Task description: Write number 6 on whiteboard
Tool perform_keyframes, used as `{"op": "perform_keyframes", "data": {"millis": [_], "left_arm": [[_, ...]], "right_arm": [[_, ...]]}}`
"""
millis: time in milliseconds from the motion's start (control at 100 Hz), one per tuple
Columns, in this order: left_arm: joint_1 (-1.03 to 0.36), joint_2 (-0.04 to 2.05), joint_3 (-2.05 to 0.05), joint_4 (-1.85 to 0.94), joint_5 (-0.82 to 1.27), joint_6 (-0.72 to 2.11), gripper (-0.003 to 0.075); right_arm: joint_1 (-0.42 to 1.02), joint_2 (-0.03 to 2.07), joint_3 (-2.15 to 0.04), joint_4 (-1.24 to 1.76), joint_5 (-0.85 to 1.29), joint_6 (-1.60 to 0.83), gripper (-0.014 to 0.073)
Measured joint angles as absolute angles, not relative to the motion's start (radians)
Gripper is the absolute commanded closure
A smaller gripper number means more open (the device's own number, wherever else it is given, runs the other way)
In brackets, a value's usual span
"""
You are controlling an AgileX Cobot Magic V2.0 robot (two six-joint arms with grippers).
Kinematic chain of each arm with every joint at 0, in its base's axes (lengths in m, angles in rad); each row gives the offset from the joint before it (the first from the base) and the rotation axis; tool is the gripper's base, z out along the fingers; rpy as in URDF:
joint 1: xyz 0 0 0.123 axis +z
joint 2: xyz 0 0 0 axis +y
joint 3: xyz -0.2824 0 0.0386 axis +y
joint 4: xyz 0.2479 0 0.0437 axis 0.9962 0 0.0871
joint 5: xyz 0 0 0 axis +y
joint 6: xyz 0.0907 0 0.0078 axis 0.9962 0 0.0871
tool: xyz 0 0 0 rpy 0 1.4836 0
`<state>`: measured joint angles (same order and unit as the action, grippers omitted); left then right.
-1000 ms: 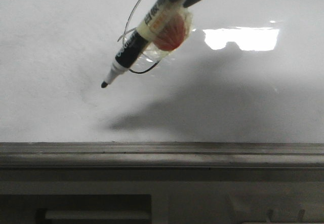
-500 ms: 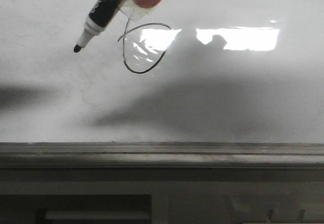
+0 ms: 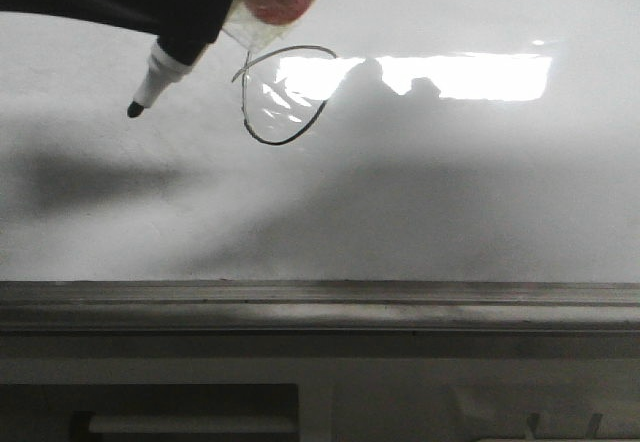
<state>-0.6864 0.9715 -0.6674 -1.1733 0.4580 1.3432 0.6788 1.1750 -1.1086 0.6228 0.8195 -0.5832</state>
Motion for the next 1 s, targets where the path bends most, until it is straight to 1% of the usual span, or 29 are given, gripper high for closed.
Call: {"op": "perform_keyframes", "data": {"millis": [120, 300, 370, 460, 580, 590, 620, 670, 720, 770, 840, 890, 1000], "left_arm": [[-0.686, 0.989, -0.667, -1.168, 0.451, 1.345, 0.0408], [-0.686, 1.023, -0.667, -1.164, 0.453, 1.347, 0.0435], [-0.686, 1.027, -0.667, -1.164, 0.455, 1.347, 0.0472], [-0.686, 1.027, -0.667, -1.164, 0.455, 1.347, 0.0563], [-0.688, 1.027, -0.667, -1.161, 0.464, 1.353, 0.073], [-0.69, 1.027, -0.667, -1.159, 0.464, 1.354, 0.0741], [-0.69, 1.027, -0.667, -1.153, 0.469, 1.361, 0.074], [-0.692, 1.028, -0.667, -1.147, 0.479, 1.372, 0.0741], [-0.693, 1.028, -0.667, -1.145, 0.486, 1.373, 0.0741], [-0.695, 1.028, -0.667, -1.145, 0.488, 1.373, 0.0741], [-0.695, 1.028, -0.667, -1.149, 0.476, 1.371, 0.0741], [-0.695, 1.028, -0.667, -1.151, 0.455, 1.364, 0.0741], [-0.695, 1.021, -0.667, -1.153, 0.417, 1.316, 0.0741]], "right_arm": [[0.679, 1.175, -1.109, 0.623, 0.821, -0.583, 0.0638], [0.679, 1.175, -1.109, 0.623, 0.821, -0.583, 0.0638], [0.679, 1.175, -1.109, 0.623, 0.821, -0.583, 0.0638], [0.679, 1.175, -1.109, 0.623, 0.821, -0.583, 0.0638], [0.679, 1.175, -1.109, 0.623, 0.816, -0.583, 0.063], [0.679, 1.175, -1.109, 0.623, 0.816, -0.583, 0.0623], [0.679, 1.175, -1.109, 0.623, 0.816, -0.583, 0.0599], [0.679, 1.175, -1.109, 0.627, 0.818, -0.583, 0.0534], [0.679, 1.175, -1.111, 0.629, 0.818, -0.583, 0.0445], [0.679, 1.175, -1.112, 0.629, 0.818, -0.583, 0.0326], [0.679, 1.175, -1.112, 0.627, 0.818, -0.583, 0.02], [0.679, 1.175, -1.112, 0.627, 0.818, -0.583, 0.0162], [0.664, 1.173, -1.112, 0.625, 0.822, -0.583, 0.0165]]}}
